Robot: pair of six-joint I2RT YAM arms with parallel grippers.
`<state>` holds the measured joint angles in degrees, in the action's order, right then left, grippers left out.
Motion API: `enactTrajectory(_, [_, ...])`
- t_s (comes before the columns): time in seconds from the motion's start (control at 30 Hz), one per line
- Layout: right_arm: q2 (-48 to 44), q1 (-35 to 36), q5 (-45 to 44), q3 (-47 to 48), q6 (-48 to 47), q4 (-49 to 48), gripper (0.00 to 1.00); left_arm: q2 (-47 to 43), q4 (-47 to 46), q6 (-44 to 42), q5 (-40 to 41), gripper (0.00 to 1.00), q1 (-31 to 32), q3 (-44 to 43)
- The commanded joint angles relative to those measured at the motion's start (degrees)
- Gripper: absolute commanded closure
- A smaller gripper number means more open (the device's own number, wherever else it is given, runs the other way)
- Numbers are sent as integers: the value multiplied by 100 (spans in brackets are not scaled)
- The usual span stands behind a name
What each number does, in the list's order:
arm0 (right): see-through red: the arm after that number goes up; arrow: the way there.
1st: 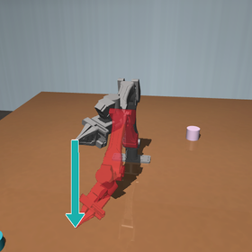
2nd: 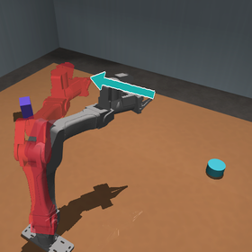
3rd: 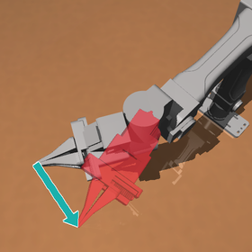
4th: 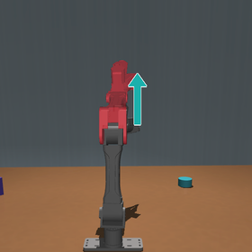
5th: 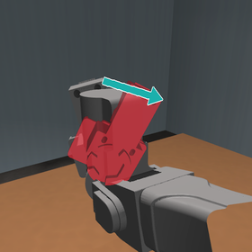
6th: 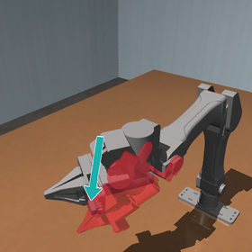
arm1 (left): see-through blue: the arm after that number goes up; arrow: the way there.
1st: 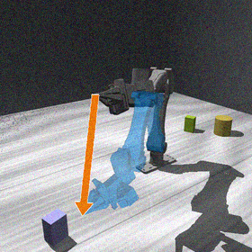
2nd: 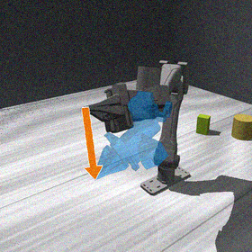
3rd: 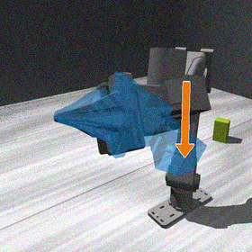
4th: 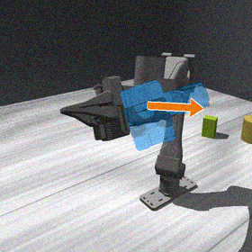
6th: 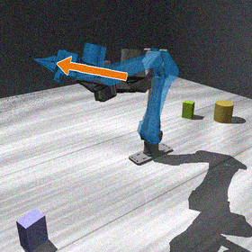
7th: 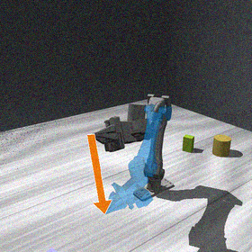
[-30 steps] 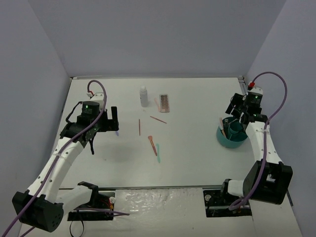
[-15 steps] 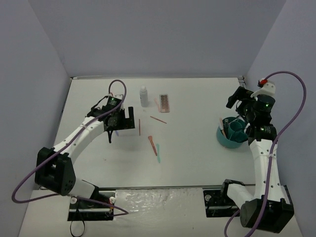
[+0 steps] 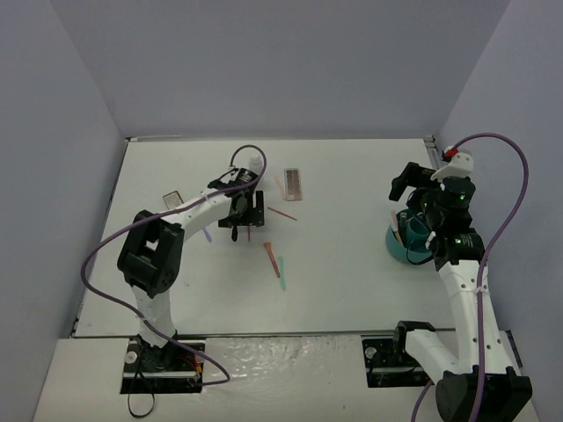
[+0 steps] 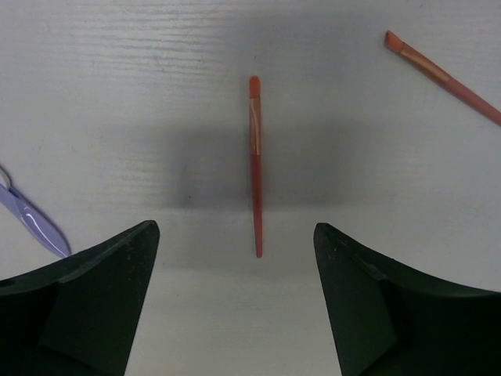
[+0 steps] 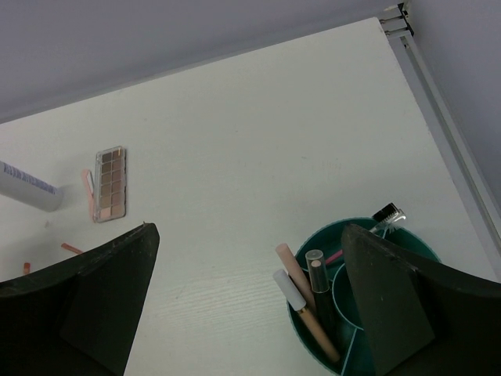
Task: Organize the makeup
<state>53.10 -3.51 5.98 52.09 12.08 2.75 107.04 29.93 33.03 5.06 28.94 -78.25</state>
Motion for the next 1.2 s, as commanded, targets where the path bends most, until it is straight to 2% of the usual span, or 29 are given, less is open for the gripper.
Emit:
enactTrajectory(0.0, [-149,114,-250,-36,-127,-433,0,126,-37,178,264,30,36,-437])
enactTrajectory(0.33, [-178,166,-377,-67,-179,-433,0,561,-162,300,355,50,129,-358])
enactTrajectory(0.4, [-178,189,-378,-75,-179,-433,0,631,-155,308,370,56,168,-358])
enactTrajectory(0.63, [-169,210,-348,-48,-208,-433,0,505,-194,565,443,95,185,51])
enactTrajectory(0.67, [-169,210,-334,-42,-214,-433,0,450,-215,572,443,98,191,133])
enactTrajectory(0.83, [-201,242,30,23,-273,-439,0,6,-272,425,483,100,268,370])
enactTrajectory(0.93, [-200,289,526,66,-300,-471,0,-545,-668,116,395,100,387,605])
enactTrajectory(1.17, [62,618,2059,306,-171,-576,2,-2382,-3057,-1249,-52,100,923,1609])
